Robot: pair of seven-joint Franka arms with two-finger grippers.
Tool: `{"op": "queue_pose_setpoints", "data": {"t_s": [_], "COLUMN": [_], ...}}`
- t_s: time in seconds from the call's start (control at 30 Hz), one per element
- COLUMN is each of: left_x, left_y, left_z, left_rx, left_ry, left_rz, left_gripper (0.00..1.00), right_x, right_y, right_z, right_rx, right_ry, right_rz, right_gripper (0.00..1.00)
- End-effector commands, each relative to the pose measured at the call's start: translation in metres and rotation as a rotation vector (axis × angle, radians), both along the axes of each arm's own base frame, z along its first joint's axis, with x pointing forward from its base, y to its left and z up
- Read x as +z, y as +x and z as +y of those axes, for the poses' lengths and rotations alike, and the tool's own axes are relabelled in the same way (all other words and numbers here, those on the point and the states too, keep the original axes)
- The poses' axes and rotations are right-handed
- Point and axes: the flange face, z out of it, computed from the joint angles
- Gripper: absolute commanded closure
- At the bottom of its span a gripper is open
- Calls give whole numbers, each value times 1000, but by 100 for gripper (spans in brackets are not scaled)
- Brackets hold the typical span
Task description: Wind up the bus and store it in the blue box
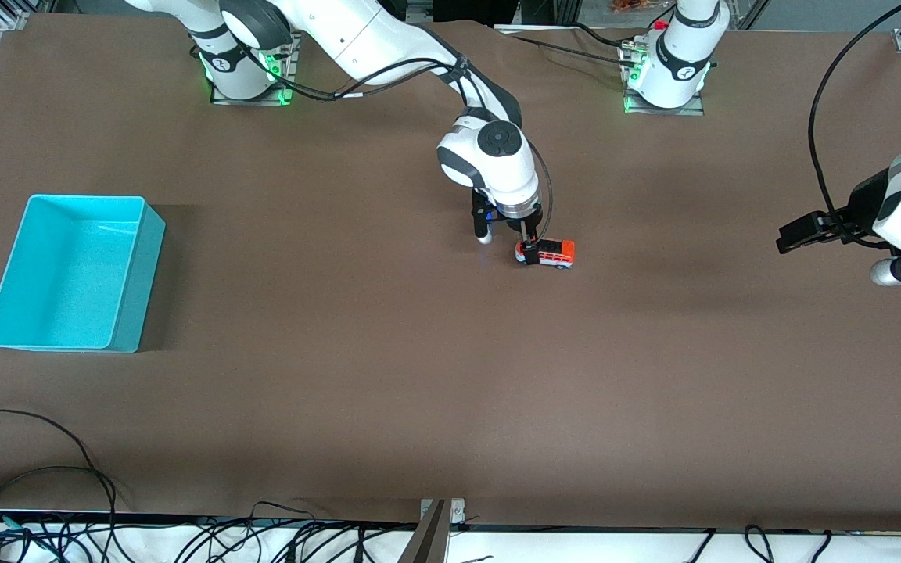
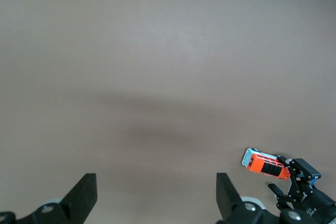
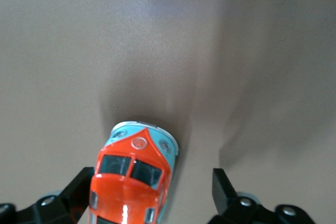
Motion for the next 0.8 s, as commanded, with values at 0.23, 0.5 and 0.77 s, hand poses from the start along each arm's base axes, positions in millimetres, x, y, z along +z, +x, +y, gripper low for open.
{"op": "queue_pose_setpoints", "data": {"t_s": [0.23,0.5,0.77], "left_x": [0,0,0], "left_y": [-3,-3,-3], "left_z": [0,0,-1], "left_rx": [-15,-15,-15], "left_ry": [-27,-27,-26], "left_rz": [8,8,13], "left_gripper": [0,0,0], "right_x": [-2,-2,-3], "right_y": [2,4,5], "right_z": [7,5,1], "right_rx": [-17,-16,-8], "right_ry": [11,6,-27], "right_rz": [-10,-13,-3], "right_gripper": [45,67,82]}}
